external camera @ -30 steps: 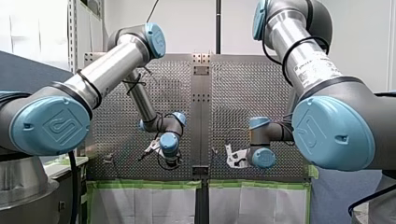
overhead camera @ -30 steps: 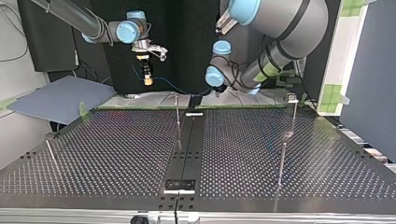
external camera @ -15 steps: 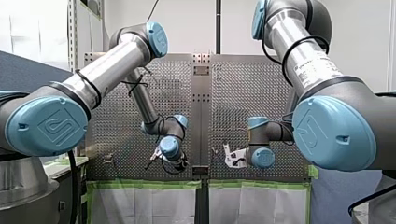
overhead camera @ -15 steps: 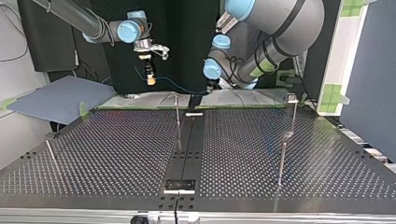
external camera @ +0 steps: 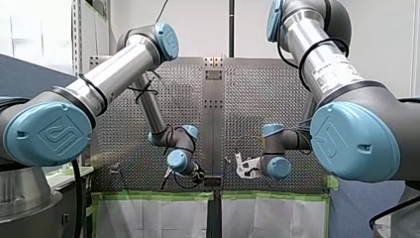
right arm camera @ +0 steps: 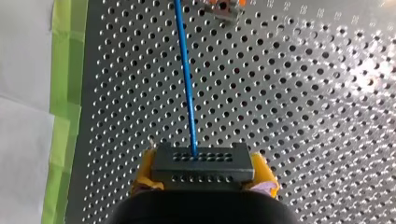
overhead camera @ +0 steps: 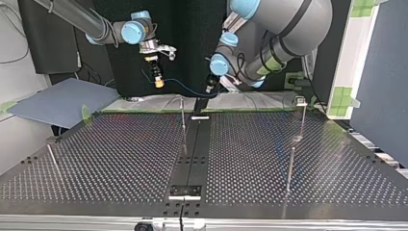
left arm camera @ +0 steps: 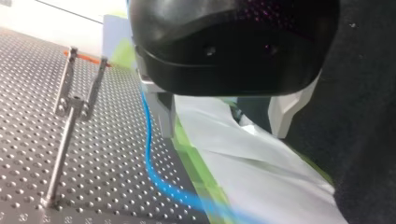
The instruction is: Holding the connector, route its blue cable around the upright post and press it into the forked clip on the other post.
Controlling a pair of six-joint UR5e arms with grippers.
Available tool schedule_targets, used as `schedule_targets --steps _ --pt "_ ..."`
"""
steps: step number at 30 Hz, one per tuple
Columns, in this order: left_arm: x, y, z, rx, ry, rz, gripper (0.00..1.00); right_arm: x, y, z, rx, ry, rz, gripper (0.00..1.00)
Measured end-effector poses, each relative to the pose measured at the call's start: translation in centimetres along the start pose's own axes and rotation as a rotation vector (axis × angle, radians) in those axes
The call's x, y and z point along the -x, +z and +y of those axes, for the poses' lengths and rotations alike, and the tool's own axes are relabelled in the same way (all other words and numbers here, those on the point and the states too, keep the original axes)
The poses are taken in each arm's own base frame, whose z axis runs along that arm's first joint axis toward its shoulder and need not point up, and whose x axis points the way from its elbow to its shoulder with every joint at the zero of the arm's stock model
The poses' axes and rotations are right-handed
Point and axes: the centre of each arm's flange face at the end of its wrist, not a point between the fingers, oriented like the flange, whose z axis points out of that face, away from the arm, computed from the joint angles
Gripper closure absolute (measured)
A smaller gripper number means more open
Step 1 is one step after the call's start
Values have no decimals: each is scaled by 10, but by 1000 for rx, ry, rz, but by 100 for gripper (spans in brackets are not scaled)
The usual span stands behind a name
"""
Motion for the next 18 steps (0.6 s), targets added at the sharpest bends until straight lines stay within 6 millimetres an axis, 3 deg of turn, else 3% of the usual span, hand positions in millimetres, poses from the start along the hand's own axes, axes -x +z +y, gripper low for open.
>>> schedule_targets --steps 18 --pt "8 6 -7 16 -160 -134 0 -10 2 -9 -94 -3 28 100"
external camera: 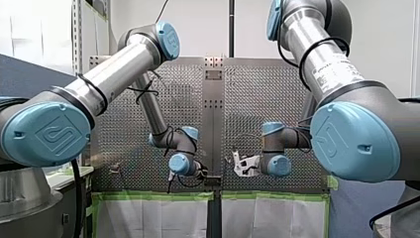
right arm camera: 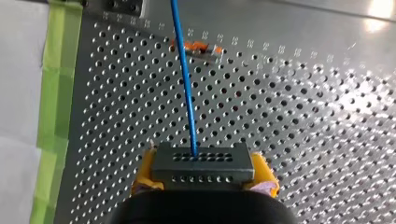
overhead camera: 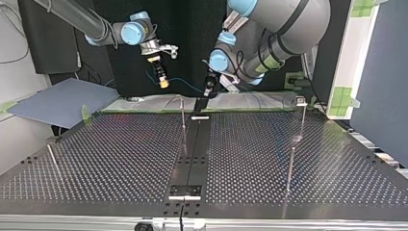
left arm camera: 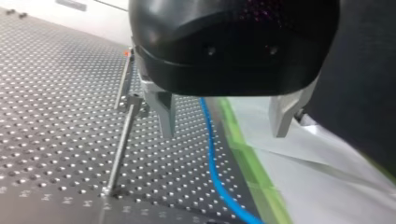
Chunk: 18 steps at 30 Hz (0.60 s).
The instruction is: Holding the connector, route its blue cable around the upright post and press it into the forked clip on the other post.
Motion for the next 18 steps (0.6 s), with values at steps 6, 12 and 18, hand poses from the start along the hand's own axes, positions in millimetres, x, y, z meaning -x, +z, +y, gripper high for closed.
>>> schedule_targets --steps 6,12,18 --pt "3 1 -5 9 -53 -37 0 -15 1 -4 -44 9 29 100" --pt "3 0 -12 18 -97 -54 0 -20 1 -6 -53 30 38 100" --pt "4 -2 -17 18 -144 -65 0 -20 1 -7 -55 34 38 100"
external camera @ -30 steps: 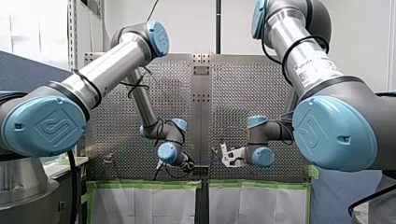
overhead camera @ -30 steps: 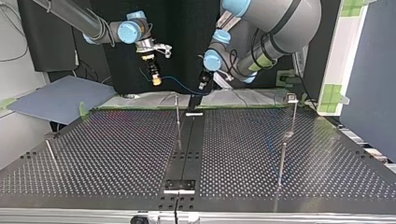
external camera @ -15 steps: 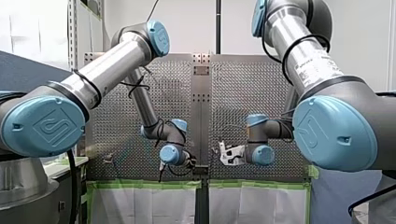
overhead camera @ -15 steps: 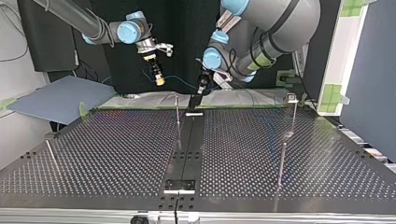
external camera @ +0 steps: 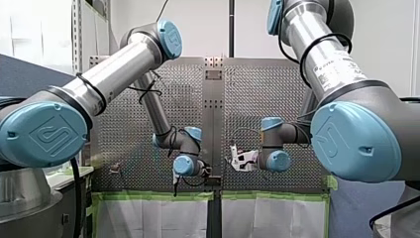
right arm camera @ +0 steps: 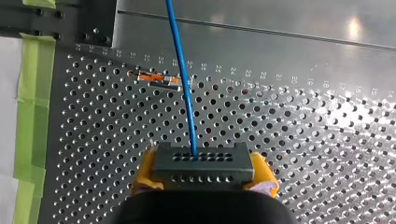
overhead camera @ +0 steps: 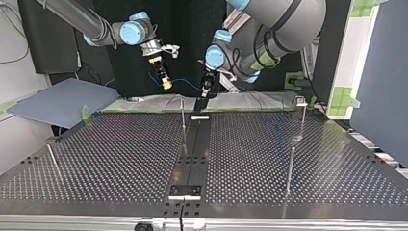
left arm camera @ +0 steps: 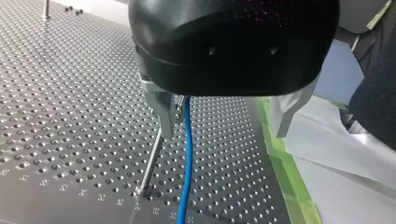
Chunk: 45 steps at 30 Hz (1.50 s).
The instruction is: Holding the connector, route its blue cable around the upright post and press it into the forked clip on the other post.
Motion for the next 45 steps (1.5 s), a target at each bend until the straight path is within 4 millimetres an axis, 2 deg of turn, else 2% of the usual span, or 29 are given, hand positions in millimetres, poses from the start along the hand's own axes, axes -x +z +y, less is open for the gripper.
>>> schedule_targets --steps 12,21,23,24,28,29,33,35,37,45 --pt "5 2 -15 -35 -100 -74 0 0 0 -4 -10 7 0 100" --pt "11 7 -13 4 -194 -144 0 0 0 -5 -10 7 0 100" --pt "12 7 -13 9 -209 -148 37 0 0 -5 -9 7 0 100" --pt "12 7 -13 10 -219 -149 49 0 0 -5 -9 7 0 100" --pt "12 7 -12 10 -255 -152 49 0 0 -5 -9 7 0 100" --pt "12 7 -12 10 -263 -152 81 0 0 -5 -9 8 0 100" --pt "12 6 -12 14 -285 -151 84 0 0 -5 -9 8 0 100" --pt "11 6 -12 24 -280 -148 97 0 0 -5 -10 8 0 100" --pt "10 5 -11 37 -268 -147 100 0 0 -5 -10 8 -1 100" --pt "11 4 -7 83 -253 -156 100 0 -1 -5 -8 13 -2 100"
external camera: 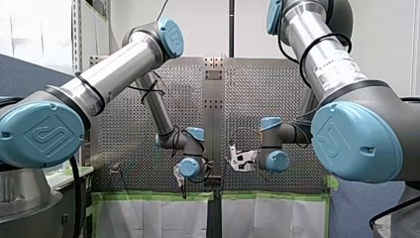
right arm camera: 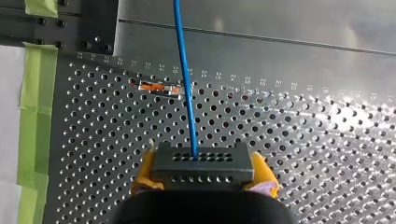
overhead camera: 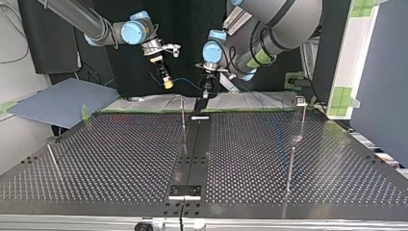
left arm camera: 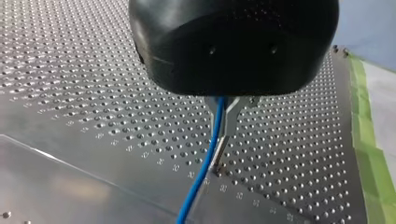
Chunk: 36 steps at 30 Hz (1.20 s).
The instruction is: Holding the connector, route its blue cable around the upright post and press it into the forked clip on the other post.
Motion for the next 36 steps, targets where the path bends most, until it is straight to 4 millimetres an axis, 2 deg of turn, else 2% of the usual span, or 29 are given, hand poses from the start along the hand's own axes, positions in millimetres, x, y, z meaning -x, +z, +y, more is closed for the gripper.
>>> schedule_targets --steps 5,13,18,27,36 --pt "-1 -2 0 20 12 -6 100 0 0 0 4 19 0 100" --pt "-25 -15 -13 21 57 -15 100 7 -6 2 37 35 -9 100" --pt "-28 -17 -20 6 52 -37 100 17 -9 8 80 32 -17 100" --pt "-23 -8 -29 -11 36 -74 100 45 -10 17 149 20 -44 100" --pt "-45 5 -33 -12 46 -54 100 59 -5 28 176 20 -29 100"
